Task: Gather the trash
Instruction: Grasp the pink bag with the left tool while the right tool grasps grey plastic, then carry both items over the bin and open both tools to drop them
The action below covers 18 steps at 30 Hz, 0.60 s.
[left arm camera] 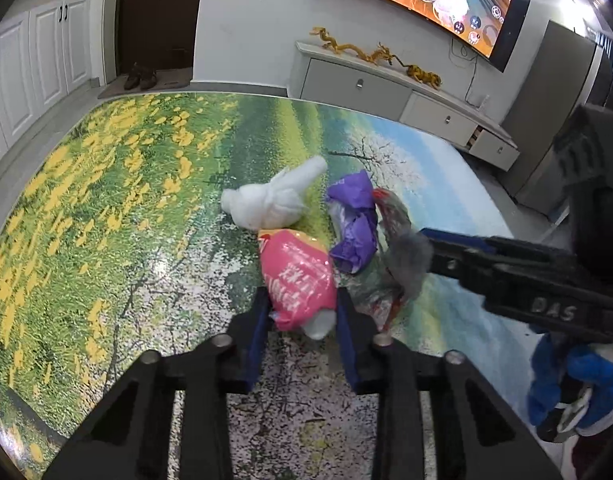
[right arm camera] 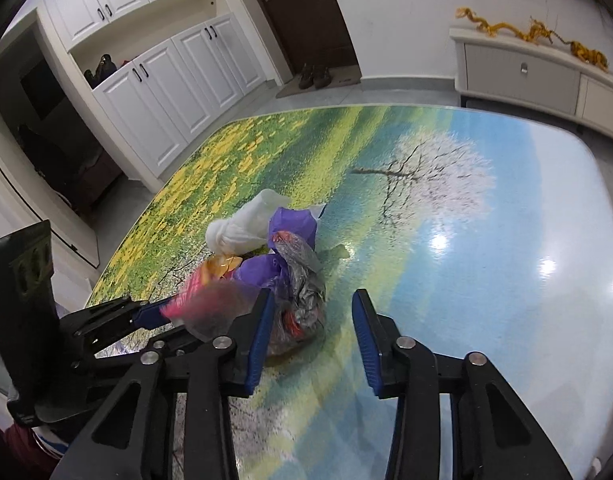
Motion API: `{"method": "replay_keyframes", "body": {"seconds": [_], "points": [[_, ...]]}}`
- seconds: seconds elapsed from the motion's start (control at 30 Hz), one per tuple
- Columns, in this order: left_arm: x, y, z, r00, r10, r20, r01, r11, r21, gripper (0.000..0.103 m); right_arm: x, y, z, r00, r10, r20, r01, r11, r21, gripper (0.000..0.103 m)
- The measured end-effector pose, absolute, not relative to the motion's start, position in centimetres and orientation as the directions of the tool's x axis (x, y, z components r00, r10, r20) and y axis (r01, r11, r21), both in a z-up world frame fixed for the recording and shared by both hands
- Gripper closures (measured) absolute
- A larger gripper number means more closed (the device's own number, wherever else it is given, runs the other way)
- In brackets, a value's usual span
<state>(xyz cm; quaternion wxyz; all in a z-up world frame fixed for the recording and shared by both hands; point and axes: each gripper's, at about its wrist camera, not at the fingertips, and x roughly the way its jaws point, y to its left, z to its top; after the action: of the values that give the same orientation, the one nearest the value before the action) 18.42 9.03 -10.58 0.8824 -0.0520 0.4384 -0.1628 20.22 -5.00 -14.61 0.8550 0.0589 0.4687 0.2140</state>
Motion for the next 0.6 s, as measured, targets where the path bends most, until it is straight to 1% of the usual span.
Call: {"method": "replay_keyframes", "body": {"seconds": [0.03, 0.1, 0.13, 0.2, 0.27, 0.37, 0.6], "points": [[18.4, 9.2, -10.6, 0.561, -0.339, -0.755, 0.241, 0.940, -0.244, 0.075, 20.3, -4.9, -14.8, 0.462, 0.425, -0.778, -0.313, 0.900, 0.305, 0.067], [18.2, 9.5, -10.7, 0.561, -0.349, -0.751, 0.238, 0.937, -0.257, 0.076, 20.2, -4.8, -15.1, 0.450, 0.438, -0.778, -0.322, 0.892, 0.316, 0.078], [18.1, 9.7, -10.7, 0.562, -0.352, -0.748, 0.236, 0.936, -0.263, 0.077, 20.0, -4.7, -15.1, 0.450, 0.442, -0.776, -0.325, 0.890, 0.319, 0.081], [17.7, 10.0, -10.5, 0.567, -0.360, -0.741, 0.232, 0.933, -0.276, 0.078, 19.6, -4.7, -15.0, 0.456, 0.436, -0.776, -0.328, 0.893, 0.309, 0.084], [16.8, 10.2, -10.1, 0.576, -0.369, -0.730, 0.235, 0.929, -0.285, 0.078, 18.9, -5.0, -14.7, 0.461, 0.435, -0.774, -0.329, 0.893, 0.306, 0.085], [15.3, 10.3, -9.3, 0.596, -0.363, -0.717, 0.246, 0.932, -0.268, 0.078, 17.4, -6.0, -14.2, 0.471, 0.430, -0.770, -0.324, 0.896, 0.303, 0.085], [11.4, 10.6, -7.1, 0.629, -0.363, -0.688, 0.267, 0.931, -0.247, 0.078, 11.5, -9.6, -12.4, 0.516, 0.415, -0.750, -0.291, 0.908, 0.303, 0.085]]}}
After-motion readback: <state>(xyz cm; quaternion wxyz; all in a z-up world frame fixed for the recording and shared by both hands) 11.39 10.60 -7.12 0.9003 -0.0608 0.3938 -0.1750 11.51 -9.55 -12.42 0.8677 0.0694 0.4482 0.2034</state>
